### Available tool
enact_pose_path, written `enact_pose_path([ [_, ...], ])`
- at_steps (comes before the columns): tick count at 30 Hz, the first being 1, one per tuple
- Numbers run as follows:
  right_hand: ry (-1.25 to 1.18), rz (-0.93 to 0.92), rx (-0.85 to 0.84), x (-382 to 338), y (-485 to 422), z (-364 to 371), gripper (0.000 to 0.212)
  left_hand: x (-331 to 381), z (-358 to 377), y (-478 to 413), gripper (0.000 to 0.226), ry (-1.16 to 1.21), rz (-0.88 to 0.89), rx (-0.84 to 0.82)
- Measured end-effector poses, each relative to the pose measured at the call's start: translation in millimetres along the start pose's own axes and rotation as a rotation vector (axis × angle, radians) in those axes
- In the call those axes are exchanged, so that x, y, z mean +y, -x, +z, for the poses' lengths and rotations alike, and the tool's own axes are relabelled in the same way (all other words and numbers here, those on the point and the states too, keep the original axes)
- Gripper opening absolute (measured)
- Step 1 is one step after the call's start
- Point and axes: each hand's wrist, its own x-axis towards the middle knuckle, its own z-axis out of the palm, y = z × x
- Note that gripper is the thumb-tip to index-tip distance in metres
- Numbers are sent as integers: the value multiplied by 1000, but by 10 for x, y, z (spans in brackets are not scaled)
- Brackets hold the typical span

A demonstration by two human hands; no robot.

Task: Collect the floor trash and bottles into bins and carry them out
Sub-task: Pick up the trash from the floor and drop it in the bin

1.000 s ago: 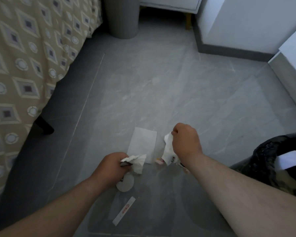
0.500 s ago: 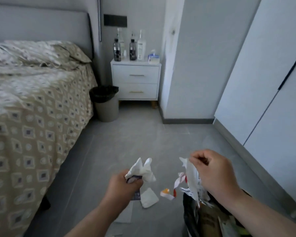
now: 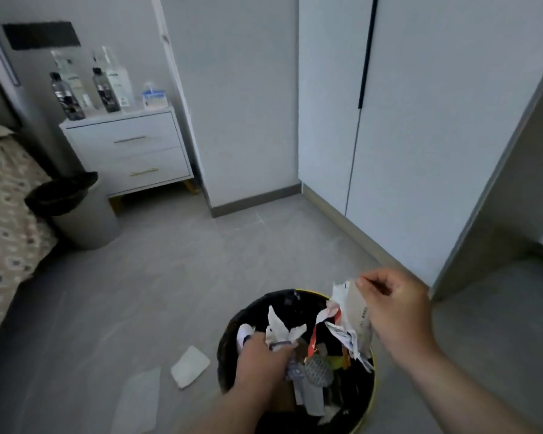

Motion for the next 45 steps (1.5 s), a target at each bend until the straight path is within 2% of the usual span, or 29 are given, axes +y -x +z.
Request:
enact_pose_path([
  [2,5,29,-7,101,-24,23,7,-55,86,-89,21,-68,-41,-49],
  [6,-32,57,-10,141,3,68,18,-132,37,-75,47,-22,-64,-169],
  [8,-50,44,-21,116,55,108,20,-136,-120,-29,55,-209,76,-104],
  [10,-49,27,-51,73,132,156,17,-143,-303,91,56,-441,306,64],
  [12,6,-26,-101,36,247,232,10,-208,-441,201,73,-664,452,128],
  [15,124,-207,-195,94,480,404,7,-437,-498,274,114,-851,390,-7],
  [18,204,-266,-313,223,650,577,6,-562,-471,281,118,-829,344,-78],
  [20,244,-197,-432,297,691,653,18,-594,-489,259,116,-807,373,-56],
  [23,461,-21,-731,518,687,727,67,-632,-513,252,117,-802,400,-56],
  [25,647,82,-892,667,654,783,91,-641,-504,262,116,-787,411,-50],
  [27,781,160,-993,791,661,866,99,-654,-499,267,113,-785,424,-43],
  [32,1004,321,-1128,983,806,1067,92,-659,-494,230,112,-833,409,-55],
  [35,998,348,-1122,1018,807,1071,99,-656,-493,215,111,-854,403,-58],
  [37,914,293,-1013,941,783,1038,102,-654,-503,198,111,-857,425,-53],
  [38,866,236,-947,859,781,1005,99,-672,-522,200,110,-870,436,-63],
  [41,720,39,-748,576,825,878,71,-708,-716,270,109,-847,466,-31],
  [43,606,22,-692,364,855,811,63,-804,-929,374,106,-846,504,64],
  [45,521,3,-683,131,899,805,59,-996,-1223,485,100,-860,413,20],
])
